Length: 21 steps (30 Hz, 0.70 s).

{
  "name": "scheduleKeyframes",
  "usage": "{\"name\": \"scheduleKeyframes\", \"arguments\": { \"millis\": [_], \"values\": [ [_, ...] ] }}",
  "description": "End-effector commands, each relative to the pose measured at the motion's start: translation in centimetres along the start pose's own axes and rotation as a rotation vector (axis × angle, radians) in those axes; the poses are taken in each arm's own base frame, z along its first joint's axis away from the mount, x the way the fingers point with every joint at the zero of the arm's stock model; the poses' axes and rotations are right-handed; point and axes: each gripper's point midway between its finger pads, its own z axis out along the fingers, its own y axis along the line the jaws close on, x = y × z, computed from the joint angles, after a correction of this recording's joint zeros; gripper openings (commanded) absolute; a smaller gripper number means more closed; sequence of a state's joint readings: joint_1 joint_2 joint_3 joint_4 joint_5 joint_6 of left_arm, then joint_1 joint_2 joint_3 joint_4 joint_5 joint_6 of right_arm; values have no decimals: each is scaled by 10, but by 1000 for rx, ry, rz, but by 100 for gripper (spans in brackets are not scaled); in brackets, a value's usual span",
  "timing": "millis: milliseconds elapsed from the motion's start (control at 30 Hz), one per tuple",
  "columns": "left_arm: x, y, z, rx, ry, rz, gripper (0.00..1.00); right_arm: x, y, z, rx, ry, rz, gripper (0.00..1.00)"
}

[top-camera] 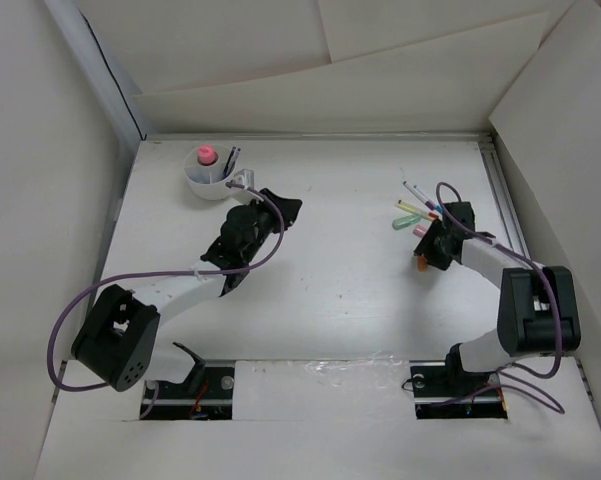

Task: Sort the stationery into containers
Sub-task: Grab a piece of stationery with the right arm

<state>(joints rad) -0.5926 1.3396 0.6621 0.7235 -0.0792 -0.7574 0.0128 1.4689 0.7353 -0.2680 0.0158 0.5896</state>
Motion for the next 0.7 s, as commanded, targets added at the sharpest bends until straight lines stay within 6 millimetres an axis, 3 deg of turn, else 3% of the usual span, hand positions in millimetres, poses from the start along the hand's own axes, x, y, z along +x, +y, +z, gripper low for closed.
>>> {"name": "scheduleKeyframes", "arguments": {
  "millis": [0, 167, 300, 467, 667],
  "values": [
    [-15, -19, -5, 75, -42, -13, 15, -8, 11, -1, 15, -17, -56, 50],
    [-16, -20, -8, 73, -40, -2, 17, -3, 14, -1, 44, 6, -94, 45],
    [-16, -17, -7, 51, -35, 0, 17, 0, 10, -1, 73, 17, -127, 55],
    [-22, -23, -8, 66, -48, -2, 18, 2, 8, 1, 114, 36, -158, 56],
    [-22, -22, -10, 73, -40, -2, 18, -2, 12, 0, 153, 33, -197, 35]
  ]
}}
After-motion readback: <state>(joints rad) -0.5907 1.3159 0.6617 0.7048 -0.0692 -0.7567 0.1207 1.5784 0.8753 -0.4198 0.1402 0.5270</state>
